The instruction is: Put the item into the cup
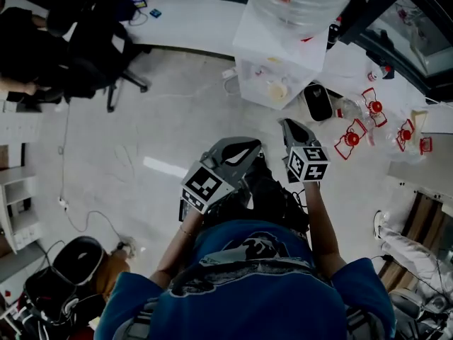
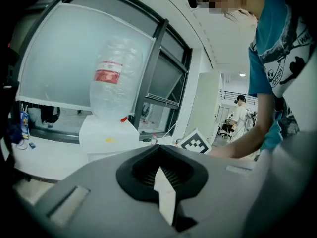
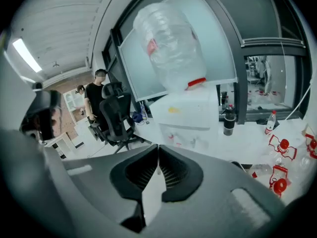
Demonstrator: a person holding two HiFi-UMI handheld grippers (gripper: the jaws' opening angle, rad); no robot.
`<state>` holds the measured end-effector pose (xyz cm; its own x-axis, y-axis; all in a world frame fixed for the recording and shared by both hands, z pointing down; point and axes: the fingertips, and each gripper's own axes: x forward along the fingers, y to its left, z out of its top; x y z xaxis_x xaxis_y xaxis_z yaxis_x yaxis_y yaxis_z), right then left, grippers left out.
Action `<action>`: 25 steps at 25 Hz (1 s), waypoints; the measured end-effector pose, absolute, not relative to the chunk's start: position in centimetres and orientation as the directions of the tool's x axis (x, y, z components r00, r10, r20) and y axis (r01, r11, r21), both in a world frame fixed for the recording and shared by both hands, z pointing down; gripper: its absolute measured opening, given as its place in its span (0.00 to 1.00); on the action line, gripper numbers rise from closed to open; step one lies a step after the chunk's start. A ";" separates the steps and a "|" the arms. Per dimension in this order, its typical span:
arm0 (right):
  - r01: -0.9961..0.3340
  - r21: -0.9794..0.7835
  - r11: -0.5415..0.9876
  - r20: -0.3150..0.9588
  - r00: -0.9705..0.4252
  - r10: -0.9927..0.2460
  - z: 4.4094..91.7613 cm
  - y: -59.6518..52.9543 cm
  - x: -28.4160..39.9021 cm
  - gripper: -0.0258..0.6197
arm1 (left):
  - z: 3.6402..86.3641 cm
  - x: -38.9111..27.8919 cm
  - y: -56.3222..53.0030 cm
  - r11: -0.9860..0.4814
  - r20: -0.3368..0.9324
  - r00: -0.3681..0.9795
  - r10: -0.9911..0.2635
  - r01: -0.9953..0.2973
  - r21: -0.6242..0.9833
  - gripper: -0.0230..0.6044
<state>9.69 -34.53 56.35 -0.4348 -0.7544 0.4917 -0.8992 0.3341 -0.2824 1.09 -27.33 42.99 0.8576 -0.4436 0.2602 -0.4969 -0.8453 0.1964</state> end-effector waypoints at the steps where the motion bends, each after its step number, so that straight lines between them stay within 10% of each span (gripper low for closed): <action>1: -0.903 -0.286 0.319 0.512 -0.426 -0.746 58.0 -35.7 10.1 0.06 | 43.4 1.4 -27.9 -0.845 0.270 0.857 -0.439 -0.496 0.201 0.04; 25: -0.737 -0.617 -0.276 0.670 -0.308 -0.676 80.5 -51.1 15.0 0.06 | 48.4 0.4 -37.5 -0.705 0.395 0.743 -0.540 -0.656 0.270 0.05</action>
<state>15.02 -51.12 80.54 -0.3076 -0.6757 0.6700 -0.7373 -0.2758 -0.6167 0.36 -37.50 48.40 0.7431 -0.5404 0.3947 -0.6560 -0.7047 0.2702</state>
